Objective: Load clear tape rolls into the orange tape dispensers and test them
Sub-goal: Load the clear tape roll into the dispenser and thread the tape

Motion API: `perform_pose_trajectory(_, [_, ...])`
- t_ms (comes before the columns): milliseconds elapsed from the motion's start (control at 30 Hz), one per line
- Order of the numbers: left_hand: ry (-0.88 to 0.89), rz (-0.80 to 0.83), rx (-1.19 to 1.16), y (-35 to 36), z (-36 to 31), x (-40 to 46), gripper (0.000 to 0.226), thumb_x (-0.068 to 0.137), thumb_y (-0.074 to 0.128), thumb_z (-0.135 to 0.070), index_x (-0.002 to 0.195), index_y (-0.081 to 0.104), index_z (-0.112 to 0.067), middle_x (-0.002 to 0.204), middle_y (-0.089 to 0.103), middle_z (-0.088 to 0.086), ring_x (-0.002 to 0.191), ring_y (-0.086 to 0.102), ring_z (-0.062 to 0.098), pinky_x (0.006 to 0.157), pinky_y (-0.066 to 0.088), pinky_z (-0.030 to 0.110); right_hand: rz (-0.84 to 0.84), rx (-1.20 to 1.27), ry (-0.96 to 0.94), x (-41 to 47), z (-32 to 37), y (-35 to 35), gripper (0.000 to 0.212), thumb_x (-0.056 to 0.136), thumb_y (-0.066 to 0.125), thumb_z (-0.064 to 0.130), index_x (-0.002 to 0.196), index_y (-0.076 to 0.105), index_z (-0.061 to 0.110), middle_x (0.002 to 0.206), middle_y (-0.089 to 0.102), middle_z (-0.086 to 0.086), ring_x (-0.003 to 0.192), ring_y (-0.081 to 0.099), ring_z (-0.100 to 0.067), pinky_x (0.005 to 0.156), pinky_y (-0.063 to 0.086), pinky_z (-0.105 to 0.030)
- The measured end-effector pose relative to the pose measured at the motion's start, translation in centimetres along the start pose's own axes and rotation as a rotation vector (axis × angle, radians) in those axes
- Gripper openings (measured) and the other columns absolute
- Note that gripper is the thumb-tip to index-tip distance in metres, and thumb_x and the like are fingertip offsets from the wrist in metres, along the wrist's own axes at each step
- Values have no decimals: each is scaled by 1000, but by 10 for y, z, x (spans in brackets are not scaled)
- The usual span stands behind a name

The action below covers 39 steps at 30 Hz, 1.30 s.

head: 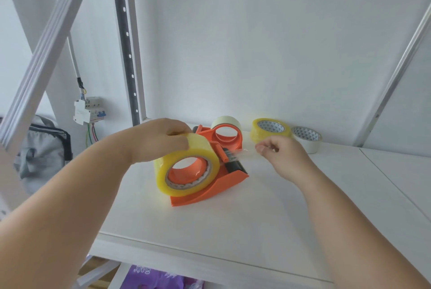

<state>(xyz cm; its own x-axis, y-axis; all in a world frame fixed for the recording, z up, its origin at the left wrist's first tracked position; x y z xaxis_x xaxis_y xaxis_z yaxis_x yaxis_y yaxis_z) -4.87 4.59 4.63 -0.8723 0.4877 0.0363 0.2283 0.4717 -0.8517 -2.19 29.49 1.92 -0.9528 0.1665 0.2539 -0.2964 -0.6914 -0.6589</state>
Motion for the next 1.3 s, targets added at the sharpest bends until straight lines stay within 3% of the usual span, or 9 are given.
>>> perform_pose_trajectory(133, [-34, -46, 111, 1, 4, 3, 56, 54, 44, -84, 89, 57, -41, 88, 66, -10, 88, 62, 14, 82, 52, 37, 104, -140, -16, -4, 5, 11, 13, 93, 55, 19, 97, 65, 26, 79, 54, 16, 78, 52, -4, 62, 37, -15])
perform_pose_trajectory(200, [-50, -43, 155, 1, 2, 4, 56, 54, 45, -82, 89, 56, -40, 86, 65, -11, 86, 62, 14, 83, 51, 36, 140, -271, -76, -7, 15, 15, 28, 92, 53, 13, 114, 64, 26, 102, 62, 12, 101, 57, -9, 78, 42, -20])
perform_pose_trajectory(300, [-53, -2, 197, 0, -7, 4, 43, 61, 47, -69, 88, 56, -36, 89, 62, -11, 88, 60, 15, 86, 49, 37, 79, -482, -247, -11, 45, 13, 50, 87, 47, 5, 132, 55, 24, 140, 51, 5, 136, 37, -15, 110, 30, -31])
perform_pose_trajectory(400, [-60, 30, 234, 1, -14, 7, 36, 61, 45, -57, 88, 54, -36, 92, 58, -13, 90, 57, 13, 88, 48, 40, 105, -579, -356, -20, 75, 21, 49, 89, 45, 10, 136, 51, 26, 149, 40, 8, 145, 19, -13, 117, 15, -38])
perform_pose_trajectory(500, [-59, 53, 290, 5, -24, 9, 37, 70, 44, -52, 98, 54, -30, 94, 56, -9, 89, 55, 15, 82, 48, 37, 123, -474, -405, -32, 92, 31, 40, 92, 41, 18, 126, 61, 22, 137, 55, 1, 140, 34, -19, 112, 28, -40])
perform_pose_trajectory(633, [-28, -16, 457, 11, -42, 9, 48, 84, 41, -64, 104, 45, -20, 91, 47, -3, 85, 47, 19, 63, 31, 30, 60, -613, -344, -38, 92, 37, 40, 93, 28, 38, 105, 63, 23, 89, 65, -5, 88, 59, -29, 73, 50, -40])
perform_pose_trajectory(767, [22, -112, 546, 16, -44, 8, 76, 76, 35, -80, 116, 46, -17, 92, 51, -5, 83, 50, 20, 56, 29, 28, 89, -712, -265, -41, 81, 43, 29, 95, 34, 28, 106, 59, 17, 94, 64, -7, 91, 59, -31, 68, 44, -35])
perform_pose_trajectory(1033, [130, -117, 496, 24, -44, 12, 65, 80, 44, -67, 124, 48, -19, 113, 57, 3, 104, 54, 25, 88, 47, 42, 118, -605, -162, -40, 73, 51, 29, 96, 34, 20, 115, 54, 13, 107, 62, -10, 94, 59, -31, 76, 50, -38])
perform_pose_trajectory(1300, [195, -93, 677, 31, -67, 14, 35, 78, 44, -49, 93, 54, -19, 85, 58, -1, 83, 57, 22, 70, 46, 32, 161, -436, -118, -39, 75, 51, 29, 90, 39, 17, 116, 53, 18, 92, 63, -5, 88, 59, -26, 74, 51, -38])
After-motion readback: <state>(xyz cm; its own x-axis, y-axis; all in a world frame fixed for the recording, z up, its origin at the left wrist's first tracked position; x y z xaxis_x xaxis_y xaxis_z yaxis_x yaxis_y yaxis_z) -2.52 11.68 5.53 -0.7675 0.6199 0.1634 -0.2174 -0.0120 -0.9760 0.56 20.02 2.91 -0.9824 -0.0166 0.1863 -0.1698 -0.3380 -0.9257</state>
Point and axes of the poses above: each hand's wrist, its own x-axis towards the middle knuckle, its own y-axis out of the palm, z = x × y, the point moved 9 cm from there along x, towards the middle knuckle
